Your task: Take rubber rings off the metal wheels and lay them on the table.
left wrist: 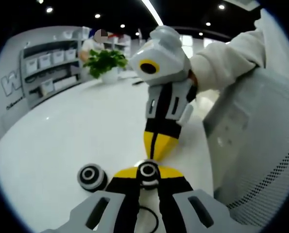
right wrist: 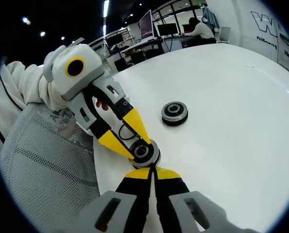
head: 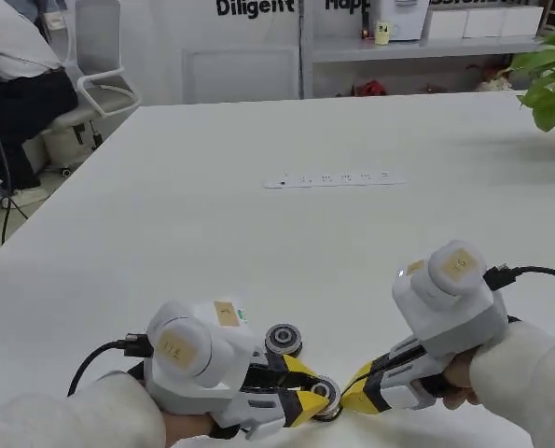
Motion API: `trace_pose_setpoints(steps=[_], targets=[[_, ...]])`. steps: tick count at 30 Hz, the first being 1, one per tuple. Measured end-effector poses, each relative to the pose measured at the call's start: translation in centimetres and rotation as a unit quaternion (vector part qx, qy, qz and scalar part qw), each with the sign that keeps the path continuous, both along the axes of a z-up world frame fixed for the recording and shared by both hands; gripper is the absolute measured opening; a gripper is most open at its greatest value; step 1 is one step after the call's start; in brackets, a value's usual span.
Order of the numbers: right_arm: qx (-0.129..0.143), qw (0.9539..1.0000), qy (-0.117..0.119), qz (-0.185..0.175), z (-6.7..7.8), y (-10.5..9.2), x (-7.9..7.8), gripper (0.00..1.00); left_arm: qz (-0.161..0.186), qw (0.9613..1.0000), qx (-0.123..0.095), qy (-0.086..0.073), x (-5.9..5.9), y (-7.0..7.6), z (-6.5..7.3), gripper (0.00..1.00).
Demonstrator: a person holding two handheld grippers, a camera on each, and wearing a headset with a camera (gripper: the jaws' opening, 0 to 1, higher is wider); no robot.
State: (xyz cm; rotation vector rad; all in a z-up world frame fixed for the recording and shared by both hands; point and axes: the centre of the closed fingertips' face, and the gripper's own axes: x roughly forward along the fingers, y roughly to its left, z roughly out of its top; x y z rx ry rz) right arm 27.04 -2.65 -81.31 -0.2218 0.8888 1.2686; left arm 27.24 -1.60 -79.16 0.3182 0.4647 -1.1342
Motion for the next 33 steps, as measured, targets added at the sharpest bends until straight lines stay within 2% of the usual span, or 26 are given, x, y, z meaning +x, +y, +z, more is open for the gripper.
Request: trace_pose_setpoints(steps=[9, 17, 23, 33], targets=[[0.011, 0.999, 0.033, -0.029, 0.6, -0.5, 0.3, 0.0, -0.007, 0.9999, 0.005, -0.009, -0.1, -0.2, 0.0, 0.15], [0.023, 0.9952, 0.072, -0.061, 0.9, -0.8, 0.5, 0.0, -0.009, 0.9999, 0.005, -0.012, -0.1, -0.4, -0.1, 0.14], [0.039, 0.9927, 0.086, -0.075, 1.3, -0.8, 0.6, 0.0, -0.009, 0.9999, 0.004, -0.012, -0.1, -0.4, -0.1, 0.14], [0.037, 0.994, 0.078, -0.068, 1.4, -0.4, 0.6, 0.0, -0.01, 0.9998, 0.004, -0.015, -0.1, -0.4, -0.1, 0.14]])
